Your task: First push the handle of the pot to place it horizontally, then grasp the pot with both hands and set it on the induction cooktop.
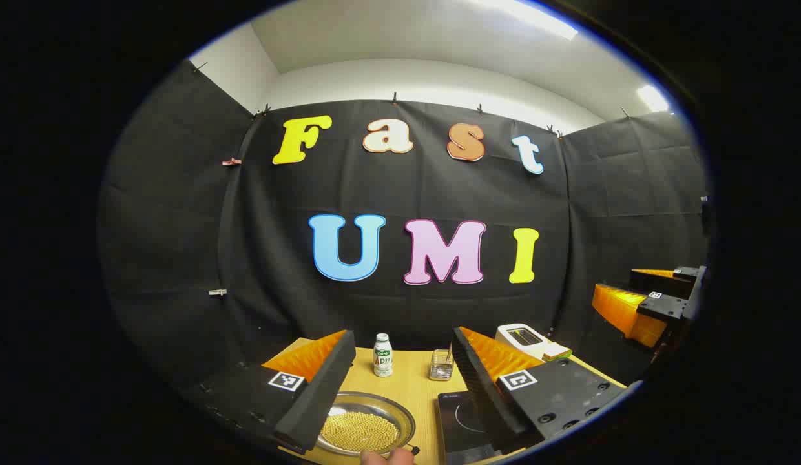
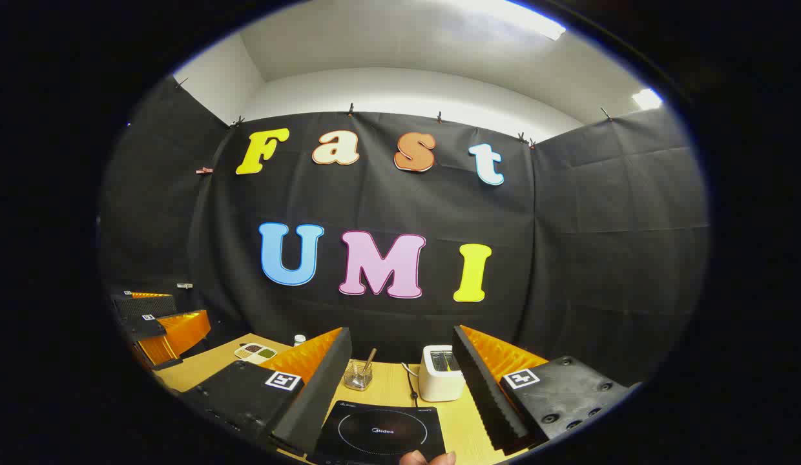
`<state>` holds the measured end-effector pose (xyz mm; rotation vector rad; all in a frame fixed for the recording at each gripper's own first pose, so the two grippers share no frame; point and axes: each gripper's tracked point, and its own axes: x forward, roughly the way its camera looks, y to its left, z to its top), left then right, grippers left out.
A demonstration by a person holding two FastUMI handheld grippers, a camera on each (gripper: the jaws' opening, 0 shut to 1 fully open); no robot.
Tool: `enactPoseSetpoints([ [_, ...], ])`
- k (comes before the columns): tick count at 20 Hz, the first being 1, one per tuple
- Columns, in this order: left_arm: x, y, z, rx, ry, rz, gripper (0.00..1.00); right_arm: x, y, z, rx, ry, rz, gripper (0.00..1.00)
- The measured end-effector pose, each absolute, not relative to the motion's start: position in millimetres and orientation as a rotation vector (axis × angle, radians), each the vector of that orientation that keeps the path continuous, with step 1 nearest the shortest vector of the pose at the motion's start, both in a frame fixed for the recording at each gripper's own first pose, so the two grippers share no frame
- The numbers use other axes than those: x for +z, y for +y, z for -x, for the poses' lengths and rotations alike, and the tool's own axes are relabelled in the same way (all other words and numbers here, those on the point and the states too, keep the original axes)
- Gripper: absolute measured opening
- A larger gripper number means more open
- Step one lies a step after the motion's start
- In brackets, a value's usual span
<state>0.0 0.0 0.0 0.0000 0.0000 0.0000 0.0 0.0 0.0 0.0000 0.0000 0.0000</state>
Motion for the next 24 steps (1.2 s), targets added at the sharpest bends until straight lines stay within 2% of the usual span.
enactPoseSetpoints([
  [20, -0.1, 0.2, 10.4, -0.03, 0.001, 0.001, 0.93, 5.5, -5.7, 8.5, -0.012, -0.009, 0.023, 0.97],
  [24, 10.2, 11.9, 20.8, -0.016, -0.028, -0.053, 0.08, 7.4, -12.0, 8.9, -0.024, -0.016, 0.036, 0.97],
])
